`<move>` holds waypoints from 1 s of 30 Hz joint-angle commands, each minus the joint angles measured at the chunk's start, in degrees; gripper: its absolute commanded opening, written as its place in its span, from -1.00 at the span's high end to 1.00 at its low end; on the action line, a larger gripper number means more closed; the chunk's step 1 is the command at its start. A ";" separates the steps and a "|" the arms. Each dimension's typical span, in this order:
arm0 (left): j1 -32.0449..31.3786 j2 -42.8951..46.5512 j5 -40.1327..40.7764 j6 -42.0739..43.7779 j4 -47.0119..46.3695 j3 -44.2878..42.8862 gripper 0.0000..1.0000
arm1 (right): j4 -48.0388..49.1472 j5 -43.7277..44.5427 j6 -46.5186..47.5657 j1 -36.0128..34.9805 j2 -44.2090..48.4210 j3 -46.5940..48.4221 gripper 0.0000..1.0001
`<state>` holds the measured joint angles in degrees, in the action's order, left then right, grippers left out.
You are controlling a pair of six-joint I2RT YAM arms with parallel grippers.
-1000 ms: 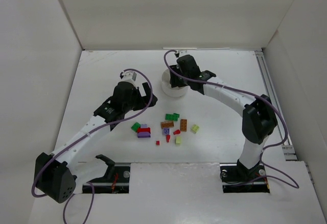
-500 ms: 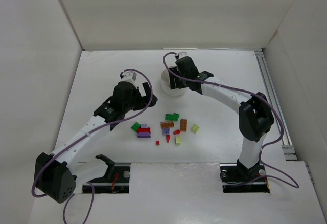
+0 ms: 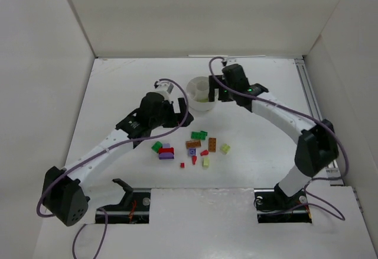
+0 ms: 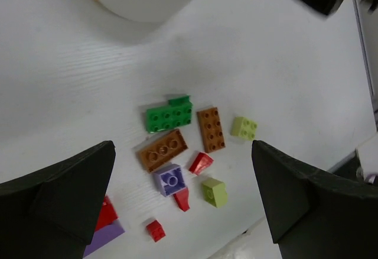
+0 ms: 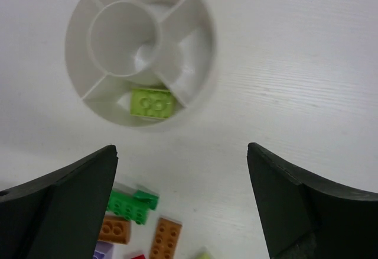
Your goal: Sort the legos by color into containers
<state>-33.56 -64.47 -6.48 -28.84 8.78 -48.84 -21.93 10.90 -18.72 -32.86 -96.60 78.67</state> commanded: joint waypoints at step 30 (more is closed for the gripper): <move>-32.27 -46.80 11.84 13.99 -0.87 -27.80 -0.44 | -16.30 4.40 0.35 26.71 48.34 -26.12 -0.99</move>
<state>-65.87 -111.77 4.08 -13.72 7.38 -74.83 -38.63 15.62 -19.25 -6.39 -48.64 53.15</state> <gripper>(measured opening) 0.723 0.993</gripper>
